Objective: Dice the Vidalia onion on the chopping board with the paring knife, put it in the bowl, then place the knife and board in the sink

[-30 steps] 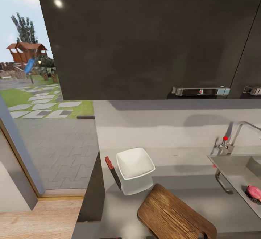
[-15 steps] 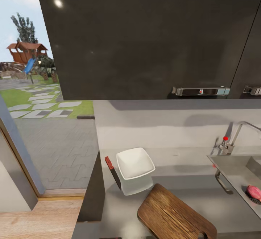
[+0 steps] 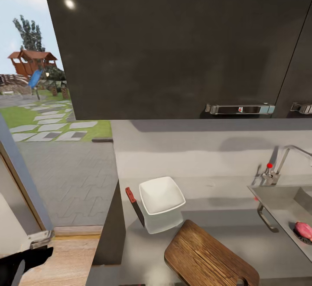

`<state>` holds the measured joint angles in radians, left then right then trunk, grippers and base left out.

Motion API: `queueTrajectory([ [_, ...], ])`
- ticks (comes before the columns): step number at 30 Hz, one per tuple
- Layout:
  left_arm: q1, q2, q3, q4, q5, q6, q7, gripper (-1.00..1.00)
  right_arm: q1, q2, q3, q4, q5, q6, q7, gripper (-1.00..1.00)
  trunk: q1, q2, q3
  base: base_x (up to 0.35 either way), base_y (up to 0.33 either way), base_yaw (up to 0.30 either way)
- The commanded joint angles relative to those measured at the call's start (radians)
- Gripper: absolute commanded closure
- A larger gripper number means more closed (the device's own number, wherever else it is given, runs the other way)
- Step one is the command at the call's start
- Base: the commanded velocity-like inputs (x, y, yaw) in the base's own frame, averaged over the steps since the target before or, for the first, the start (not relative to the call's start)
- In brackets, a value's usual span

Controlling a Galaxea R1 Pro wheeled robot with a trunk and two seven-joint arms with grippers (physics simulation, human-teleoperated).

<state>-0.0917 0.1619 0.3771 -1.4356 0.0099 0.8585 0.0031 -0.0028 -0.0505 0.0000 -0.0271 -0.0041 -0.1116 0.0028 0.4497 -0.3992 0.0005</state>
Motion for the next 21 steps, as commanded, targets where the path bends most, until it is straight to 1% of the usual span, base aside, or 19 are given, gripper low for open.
queueTrajectory([
  [1,-0.049,-0.003,-0.003,0.014,0.000,0.041,-0.001,-1.00,0.000,0.000,0.000,0.001,0.000,-0.003,0.000,-1.00,0.000,-0.001,0.000,0.000,0.000,0.000],
  [2,-0.125,-0.007,-0.018,0.051,0.000,0.089,-0.001,-1.00,0.000,0.000,0.000,0.001,0.000,-0.003,0.000,-1.00,0.000,-0.001,0.000,0.000,0.000,0.000],
  [4,-0.231,-0.012,-0.055,0.122,-0.001,0.117,0.000,-1.00,0.000,0.000,0.000,0.001,0.000,-0.003,0.000,-1.00,0.000,-0.001,0.000,0.000,0.000,0.000],
  [5,-0.257,-0.013,-0.066,0.144,-0.001,0.121,0.000,-1.00,0.000,0.000,0.000,0.001,0.000,-0.003,0.000,-1.00,0.000,-0.001,0.000,0.000,0.000,0.000],
  [6,-0.308,-0.017,-0.087,0.192,-0.001,0.126,0.000,-1.00,0.000,0.000,0.000,0.001,0.000,-0.003,0.000,-1.00,0.000,-0.001,0.000,0.000,0.000,0.000],
  [7,-0.387,-0.032,-0.113,0.277,-0.001,0.130,0.000,-1.00,0.000,0.000,0.000,0.001,0.000,-0.003,0.000,-1.00,0.000,-0.001,0.000,0.000,0.000,0.000],
  [8,-0.444,-0.047,-0.125,0.345,-0.001,0.131,0.001,-1.00,0.000,0.000,0.000,0.001,0.000,-0.003,0.000,-1.00,0.000,-0.001,0.000,0.000,0.000,0.000],
  [9,-0.473,-0.055,-0.129,0.382,-0.001,0.131,0.001,-1.00,0.000,0.000,0.000,0.001,0.000,-0.003,0.000,-1.00,0.000,-0.001,0.000,0.000,0.000,0.000],
  [10,-0.536,-0.074,-0.136,0.463,-0.001,0.130,0.001,-1.00,0.000,0.000,0.000,0.001,0.000,-0.003,0.000,-1.00,0.000,-0.001,0.000,0.000,0.000,0.000],
  [11,-0.567,-0.083,-0.138,0.505,-0.001,0.128,0.001,-1.00,0.000,0.000,0.000,0.001,0.000,-0.003,0.000,-1.00,0.000,-0.001,0.000,0.000,0.000,0.000],
  [12,-0.629,-0.103,-0.141,0.586,-0.001,0.121,0.001,-1.00,0.000,0.000,0.000,0.001,0.000,-0.003,0.000,-1.00,0.000,-0.001,0.000,0.000,0.000,0.000],
  [14,-0.684,-0.123,-0.143,0.658,-0.002,0.109,0.002,-1.00,0.000,0.000,0.000,0.001,0.000,-0.003,0.000,-1.00,0.000,-0.001,0.000,0.000,0.000,0.000],
  [15,-0.754,-0.158,-0.146,0.743,-0.004,0.082,0.012,-1.00,0.000,0.000,0.000,0.001,0.000,-0.003,0.000,-1.00,0.000,-0.001,0.000,0.000,0.000,0.000],
  [17,-0.820,-0.195,-0.147,0.805,-0.006,0.062,0.052,-1.00,0.000,0.000,0.000,0.001,0.000,-0.003,0.000,-1.00,0.000,-0.001,0.000,0.000,0.000,0.000],
  [18,-0.832,-0.203,-0.147,0.816,-0.006,0.059,0.065,-1.00,0.000,0.000,0.000,0.001,0.000,-0.003,0.000,-1.00,0.000,-0.001,0.000,0.000,0.000,0.000],
  [19,-0.852,-0.220,-0.147,0.834,-0.006,0.055,0.095,-1.00,0.000,0.000,0.000,0.001,0.000,-0.003,0.000,-1.00,0.000,-0.001,0.000,0.000,0.000,0.000],
  [20,-0.860,-0.228,-0.147,0.843,-0.006,0.054,0.109,-1.00,0.000,0.000,0.000,0.001,0.000,-0.003,0.000,-1.00,0.000,-0.001,0.000,0.000,0.000,0.000],
  [21,-0.875,-0.245,-0.147,0.861,-0.007,0.051,0.133,-1.00,0.000,0.000,0.000,0.001,0.000,-0.003,0.000,-1.00,0.000,-0.001,0.000,0.000,0.000,0.000],
])
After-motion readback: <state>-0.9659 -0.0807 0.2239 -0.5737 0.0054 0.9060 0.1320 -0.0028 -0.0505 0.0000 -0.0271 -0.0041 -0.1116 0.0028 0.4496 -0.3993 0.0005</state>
